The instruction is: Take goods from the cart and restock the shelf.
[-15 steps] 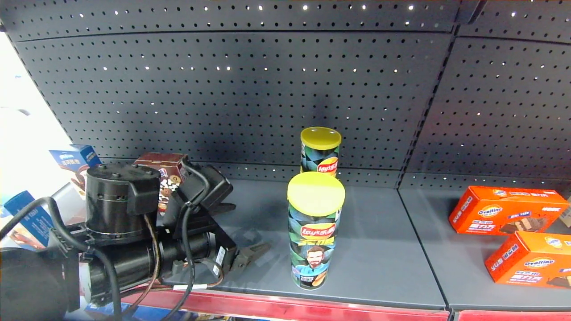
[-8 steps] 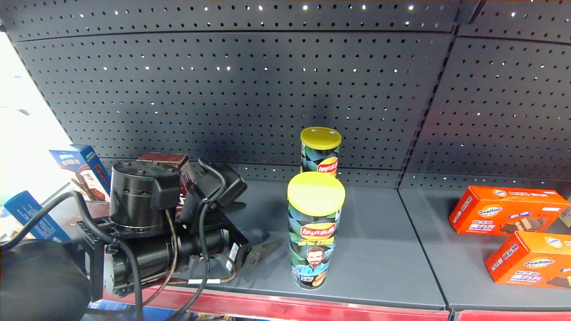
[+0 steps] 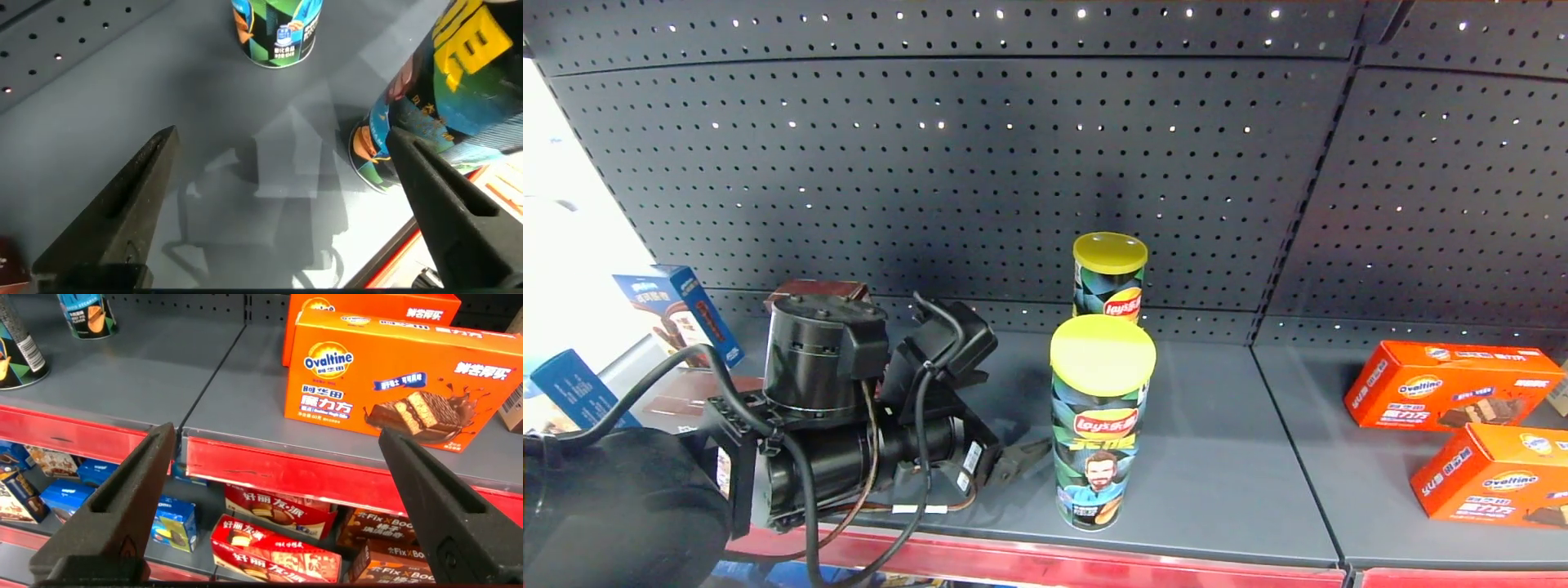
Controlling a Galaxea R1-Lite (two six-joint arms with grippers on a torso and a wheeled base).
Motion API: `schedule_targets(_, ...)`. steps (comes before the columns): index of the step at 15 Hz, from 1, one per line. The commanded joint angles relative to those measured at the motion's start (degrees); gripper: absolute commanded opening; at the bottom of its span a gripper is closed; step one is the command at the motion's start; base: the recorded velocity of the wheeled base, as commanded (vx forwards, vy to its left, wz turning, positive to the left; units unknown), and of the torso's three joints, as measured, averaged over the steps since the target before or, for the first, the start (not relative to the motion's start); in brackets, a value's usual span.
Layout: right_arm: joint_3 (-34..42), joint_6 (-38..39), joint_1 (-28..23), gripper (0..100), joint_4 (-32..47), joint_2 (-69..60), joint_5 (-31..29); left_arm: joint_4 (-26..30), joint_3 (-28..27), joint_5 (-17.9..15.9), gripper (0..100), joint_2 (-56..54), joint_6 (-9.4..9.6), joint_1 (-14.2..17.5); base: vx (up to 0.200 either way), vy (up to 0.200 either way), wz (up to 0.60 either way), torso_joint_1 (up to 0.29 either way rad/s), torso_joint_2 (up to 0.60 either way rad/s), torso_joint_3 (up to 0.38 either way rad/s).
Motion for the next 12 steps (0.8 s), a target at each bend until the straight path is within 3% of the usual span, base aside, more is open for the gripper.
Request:
schedule_targets(1,0.0,0.0,0.0,100,-0.1,0.1,0.0,0.0,-0.5,0.0,100,0.5,0.02,-0.4,0.0,0.0,0.0,0.0,0.0,0.0)
schedule_targets(12,0.0,0.0,0.0,100,-0.1,0.1,0.1,-0.8,-1.5,0.7,100,1.6,0.02,-0.6,0.0,0.0,0.0,0.0,0.0,0.0)
